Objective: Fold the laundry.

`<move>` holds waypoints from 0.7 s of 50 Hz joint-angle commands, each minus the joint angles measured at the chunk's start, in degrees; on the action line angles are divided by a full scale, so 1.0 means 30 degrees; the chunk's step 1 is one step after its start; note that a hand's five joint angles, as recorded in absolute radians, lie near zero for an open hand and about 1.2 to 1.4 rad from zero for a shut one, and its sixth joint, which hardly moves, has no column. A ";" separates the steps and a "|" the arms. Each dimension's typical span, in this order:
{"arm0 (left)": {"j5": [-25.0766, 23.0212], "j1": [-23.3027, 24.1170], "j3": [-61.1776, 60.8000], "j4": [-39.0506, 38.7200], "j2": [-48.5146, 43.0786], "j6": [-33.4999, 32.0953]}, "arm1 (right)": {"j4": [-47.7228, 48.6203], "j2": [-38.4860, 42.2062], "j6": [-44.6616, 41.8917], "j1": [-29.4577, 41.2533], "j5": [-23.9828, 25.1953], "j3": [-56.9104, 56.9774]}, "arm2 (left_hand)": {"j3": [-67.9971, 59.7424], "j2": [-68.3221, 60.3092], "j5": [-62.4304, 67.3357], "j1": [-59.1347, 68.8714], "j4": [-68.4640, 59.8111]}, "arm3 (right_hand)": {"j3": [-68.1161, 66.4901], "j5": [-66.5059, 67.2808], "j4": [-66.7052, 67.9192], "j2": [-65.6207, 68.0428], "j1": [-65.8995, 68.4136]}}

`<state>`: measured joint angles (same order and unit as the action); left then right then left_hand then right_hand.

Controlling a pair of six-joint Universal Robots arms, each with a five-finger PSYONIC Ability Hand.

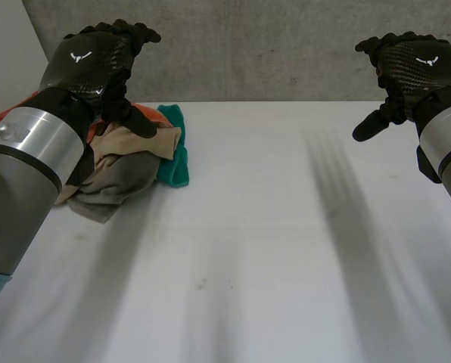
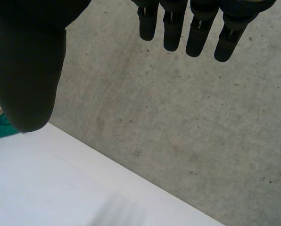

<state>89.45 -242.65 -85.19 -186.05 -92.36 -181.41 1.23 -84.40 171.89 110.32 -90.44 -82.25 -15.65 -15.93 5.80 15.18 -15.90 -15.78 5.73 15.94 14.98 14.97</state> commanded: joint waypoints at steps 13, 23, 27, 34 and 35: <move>0.0505 -0.1435 0.1002 -0.0092 -0.1117 -0.2017 | 0.0001 0.0007 -0.0081 0.0023 0.0057 -0.0063 | 0.1882 0.1975 -0.1935 -0.1727 0.1966 | 0.1925 -0.1909 -0.1978 -0.1659 -0.1658; 0.0417 -0.5743 0.4307 -0.1696 -0.7552 -0.6670 | 0.0001 0.0007 -0.0140 -0.0006 0.0087 -0.0034 | 0.1811 0.1904 -0.1863 -0.1655 0.1895 | 0.1925 -0.1909 -0.1978 -0.1659 -0.1658; 0.0446 -0.6795 0.5656 -0.3922 -1.0250 -0.8691 | 0.0001 0.0007 -0.0169 -0.0035 0.0116 -0.0034 | 0.1700 0.1793 -0.1752 -0.1544 0.1784 | 0.1925 -0.1909 -0.1978 -0.1659 -0.1658; 0.0417 -0.8032 0.7973 -0.5307 -1.3978 -1.1569 | 0.0030 0.0007 -0.0257 -0.0064 0.0116 -0.0093 | -0.0756 -0.0662 0.0703 0.0911 -0.0672 | 0.1925 -0.1909 -0.1978 -0.1659 -0.1658; 0.0301 -0.8090 0.8150 -0.5307 -1.4068 -1.1629 | 0.0030 0.0007 -0.0286 -0.0065 0.0116 -0.0093 | -0.5542 -0.5449 0.5490 0.5698 -0.5458 | 0.1925 -0.1909 -0.1978 -0.1659 -0.1658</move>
<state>90.78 -264.36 -66.91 -198.34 -125.34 -209.43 1.23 -84.38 171.33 110.23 -90.10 -82.41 -12.03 -11.86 2.77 12.08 -11.62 -12.21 2.81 12.14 12.06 13.58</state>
